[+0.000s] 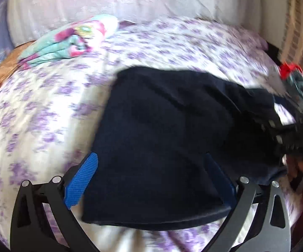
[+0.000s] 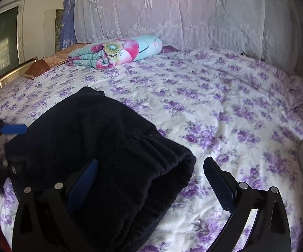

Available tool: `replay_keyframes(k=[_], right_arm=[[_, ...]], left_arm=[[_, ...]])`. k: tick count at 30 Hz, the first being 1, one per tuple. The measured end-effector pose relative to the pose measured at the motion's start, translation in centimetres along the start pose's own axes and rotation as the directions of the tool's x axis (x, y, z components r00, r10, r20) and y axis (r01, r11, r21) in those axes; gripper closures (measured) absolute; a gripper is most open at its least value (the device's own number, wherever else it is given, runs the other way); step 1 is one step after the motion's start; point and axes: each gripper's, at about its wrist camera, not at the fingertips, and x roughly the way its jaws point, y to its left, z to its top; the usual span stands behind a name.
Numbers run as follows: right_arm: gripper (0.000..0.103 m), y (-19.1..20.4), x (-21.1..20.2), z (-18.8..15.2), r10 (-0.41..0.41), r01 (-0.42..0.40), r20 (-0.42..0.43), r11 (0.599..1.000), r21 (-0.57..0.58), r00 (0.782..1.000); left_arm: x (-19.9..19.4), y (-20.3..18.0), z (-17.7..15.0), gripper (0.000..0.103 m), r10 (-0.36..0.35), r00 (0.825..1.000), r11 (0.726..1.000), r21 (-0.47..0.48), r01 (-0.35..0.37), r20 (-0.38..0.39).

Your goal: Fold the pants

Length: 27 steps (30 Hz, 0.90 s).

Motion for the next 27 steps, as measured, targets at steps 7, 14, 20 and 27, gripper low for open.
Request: replay_keyframes(k=[7,14,20,27], right_arm=[[0.003,-0.1,-1.1,-0.5,-0.041,0.041,0.027,0.999,0.012,0.999],[0.003,-0.4,-0.8,-0.7,-0.013,0.013,0.004,0.999,0.036,1.000],[0.003,-0.4,-0.8,-0.7,-0.014,0.014,0.003,0.999,0.037,1.000],[0.003,-0.5,-0.8,-0.8,-0.019,0.019,0.002,0.999,0.040,1.000]], left_arm=[[0.4,5.8,1.0,0.004,0.039,0.999,0.986,-0.160,-0.043,-0.032],[3.6,7.8,-1.2,0.004,-0.070,0.995,0.965,-0.256,0.050,-0.069],[3.7,7.6,-1.3,0.004,-0.062,0.996,0.968,-0.245,0.046,-0.058],[3.7,7.6,-1.3,0.004,-0.063,0.996,0.969,-0.244,0.047,-0.057]])
